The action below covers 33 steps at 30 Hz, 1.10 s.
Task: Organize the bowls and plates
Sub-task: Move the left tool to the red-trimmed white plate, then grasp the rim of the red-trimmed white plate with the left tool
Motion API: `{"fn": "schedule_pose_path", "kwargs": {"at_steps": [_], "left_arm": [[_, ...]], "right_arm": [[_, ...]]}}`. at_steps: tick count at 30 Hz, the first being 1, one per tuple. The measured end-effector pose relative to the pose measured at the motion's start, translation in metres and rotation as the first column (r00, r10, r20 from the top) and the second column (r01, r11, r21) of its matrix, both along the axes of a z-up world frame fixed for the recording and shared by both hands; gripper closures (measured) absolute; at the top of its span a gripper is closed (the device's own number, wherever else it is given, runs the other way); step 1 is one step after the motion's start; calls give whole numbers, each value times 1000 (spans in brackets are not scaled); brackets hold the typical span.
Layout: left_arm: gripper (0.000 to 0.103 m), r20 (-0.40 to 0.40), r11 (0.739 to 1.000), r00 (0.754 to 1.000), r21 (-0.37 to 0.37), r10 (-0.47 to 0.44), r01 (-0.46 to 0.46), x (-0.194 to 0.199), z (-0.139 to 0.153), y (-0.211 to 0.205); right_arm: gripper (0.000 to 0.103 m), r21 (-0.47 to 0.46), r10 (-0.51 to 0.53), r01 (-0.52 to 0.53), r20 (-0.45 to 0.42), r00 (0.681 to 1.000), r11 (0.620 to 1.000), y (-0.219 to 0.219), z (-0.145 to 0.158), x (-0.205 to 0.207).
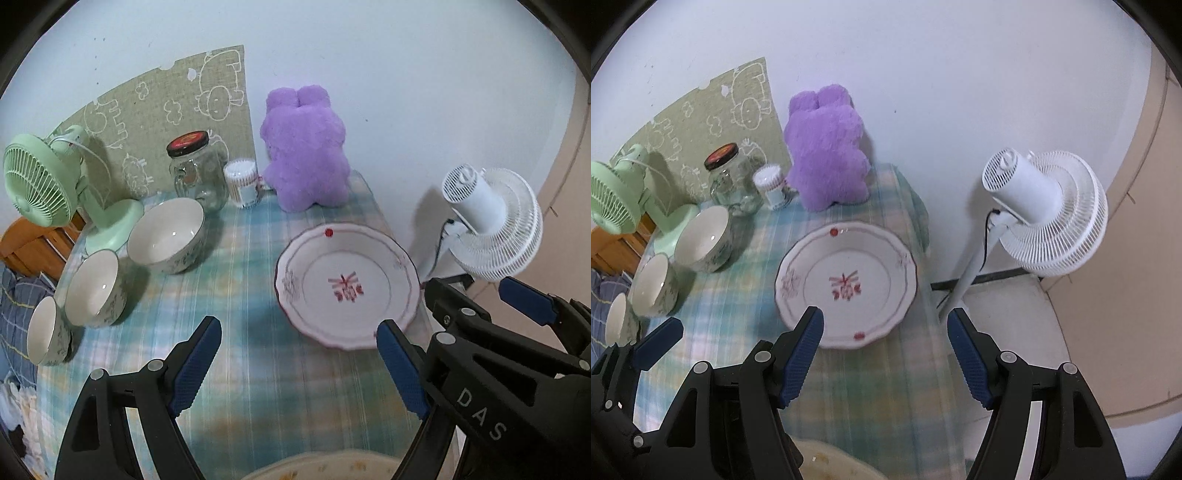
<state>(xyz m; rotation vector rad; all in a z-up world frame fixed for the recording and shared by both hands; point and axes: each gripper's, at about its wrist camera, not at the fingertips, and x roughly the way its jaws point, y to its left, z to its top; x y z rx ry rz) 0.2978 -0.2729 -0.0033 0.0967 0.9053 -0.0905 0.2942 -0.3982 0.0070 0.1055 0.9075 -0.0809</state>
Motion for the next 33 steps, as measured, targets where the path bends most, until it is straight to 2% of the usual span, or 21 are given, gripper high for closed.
{"fn": "schedule_pose_path", "kwargs": {"at_steps": [8,11,20,24,27,33], "left_arm": [[21,-12,997,998,57,58,-57,40,-27,-5],[25,-53,997,997,57,57,-54,57,-44,-7],[25,-141,997,988,54,65,-57,89,-90,-11],[29,-166,998,985,49,53,-46,95,-101,-16],[36,-191,999,981,35,44,-38,98,-106,-19],[44,-184,997,981,58,56,-46,102,-104,-23]], "right_arm": [[30,15,7,-6,-18,1000,1000,-9,-26,47],[30,15,12,-11,-45,999,1000,-9,-43,64],[31,29,3,1,-119,993,1000,-11,-86,97],[31,22,11,-8,-153,988,1000,-11,-102,104],[36,28,22,-17,-176,984,999,-11,-110,109],[42,-6,11,-13,-195,981,1000,-10,-112,112]]}}
